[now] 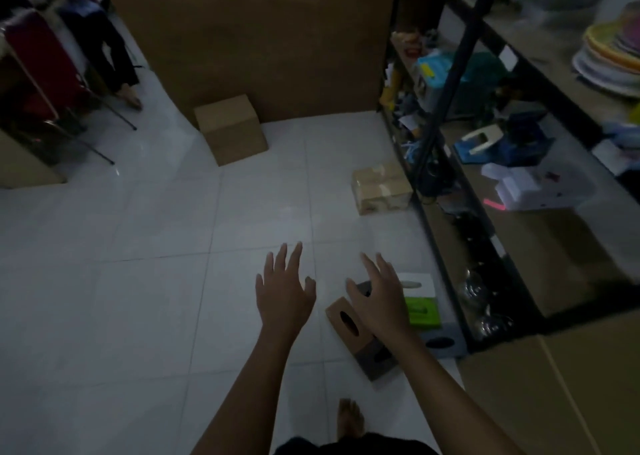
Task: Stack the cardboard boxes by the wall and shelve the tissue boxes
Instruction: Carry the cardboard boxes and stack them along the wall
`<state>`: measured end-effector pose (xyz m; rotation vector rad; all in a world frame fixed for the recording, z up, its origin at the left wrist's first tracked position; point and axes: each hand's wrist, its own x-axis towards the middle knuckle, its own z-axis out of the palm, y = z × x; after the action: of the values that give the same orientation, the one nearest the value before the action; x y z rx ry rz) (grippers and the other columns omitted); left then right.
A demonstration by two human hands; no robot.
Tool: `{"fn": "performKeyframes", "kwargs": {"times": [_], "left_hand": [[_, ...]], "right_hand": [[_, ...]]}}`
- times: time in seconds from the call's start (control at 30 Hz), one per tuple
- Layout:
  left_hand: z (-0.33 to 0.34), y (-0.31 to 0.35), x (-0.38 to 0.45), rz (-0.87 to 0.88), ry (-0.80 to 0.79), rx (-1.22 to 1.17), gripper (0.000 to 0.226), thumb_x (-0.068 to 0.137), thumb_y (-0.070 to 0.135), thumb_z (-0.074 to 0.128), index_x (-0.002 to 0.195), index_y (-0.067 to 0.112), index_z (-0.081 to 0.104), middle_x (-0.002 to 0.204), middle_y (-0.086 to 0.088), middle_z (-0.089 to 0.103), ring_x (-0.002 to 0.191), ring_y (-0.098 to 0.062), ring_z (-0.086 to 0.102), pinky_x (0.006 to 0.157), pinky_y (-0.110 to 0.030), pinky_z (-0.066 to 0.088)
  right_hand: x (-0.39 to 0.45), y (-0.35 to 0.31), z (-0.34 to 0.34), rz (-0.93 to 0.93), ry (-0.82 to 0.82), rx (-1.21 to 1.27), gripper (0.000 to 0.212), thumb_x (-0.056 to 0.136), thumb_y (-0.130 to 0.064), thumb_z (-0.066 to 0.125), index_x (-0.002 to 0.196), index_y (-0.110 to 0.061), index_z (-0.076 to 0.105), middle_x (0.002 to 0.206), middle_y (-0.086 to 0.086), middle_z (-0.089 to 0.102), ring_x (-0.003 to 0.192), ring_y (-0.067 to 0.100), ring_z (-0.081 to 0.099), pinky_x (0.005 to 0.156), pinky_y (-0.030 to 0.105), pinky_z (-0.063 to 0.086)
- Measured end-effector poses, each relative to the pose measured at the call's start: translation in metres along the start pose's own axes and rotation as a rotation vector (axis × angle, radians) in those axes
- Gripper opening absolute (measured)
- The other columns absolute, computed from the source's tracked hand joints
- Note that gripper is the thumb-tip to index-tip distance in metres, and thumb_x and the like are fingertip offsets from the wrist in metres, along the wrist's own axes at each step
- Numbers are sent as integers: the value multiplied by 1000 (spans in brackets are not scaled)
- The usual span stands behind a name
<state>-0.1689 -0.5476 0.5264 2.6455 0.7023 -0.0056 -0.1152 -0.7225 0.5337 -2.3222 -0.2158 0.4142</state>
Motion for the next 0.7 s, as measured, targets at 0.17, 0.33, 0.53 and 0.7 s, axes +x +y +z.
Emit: {"fn": "performKeyframes", "kwargs": {"times": [0.17, 0.33, 0.53, 0.7], "left_hand": [[-20, -45, 93, -46, 30, -33, 72, 99, 39, 49, 161, 38, 14, 170, 5, 14, 157, -23, 8, 122, -52, 23], [-48, -110, 210, -85, 46, -62, 71, 99, 38, 50, 161, 36, 15, 170, 5, 15, 157, -23, 10, 121, -48, 27], [-101, -192, 357, -146, 19, -127, 71, 97, 35, 55, 160, 31, 24, 167, 0, 25, 155, -26, 18, 117, -49, 35], [-128, -243, 458, -162, -17, -142, 71, 96, 33, 57, 160, 30, 28, 166, -1, 28, 154, -25, 21, 113, -47, 36]], "right_hand": [[99, -58, 37, -42, -33, -24, 66, 98, -50, 52, 156, -35, 25, 167, -7, 11, 154, 16, 4, 125, 46, 13], [211, -134, 86, -94, -56, -28, 65, 98, -50, 53, 156, -34, 27, 167, -6, 13, 154, 16, 7, 125, 43, 16], [331, -236, 144, -23, -53, -16, 64, 98, -47, 55, 155, -32, 31, 167, -4, 16, 154, 17, 10, 124, 38, 15], [417, -295, 190, 37, -65, 20, 64, 98, -46, 56, 155, -30, 33, 166, -5, 18, 153, 17, 14, 123, 36, 17]]}}
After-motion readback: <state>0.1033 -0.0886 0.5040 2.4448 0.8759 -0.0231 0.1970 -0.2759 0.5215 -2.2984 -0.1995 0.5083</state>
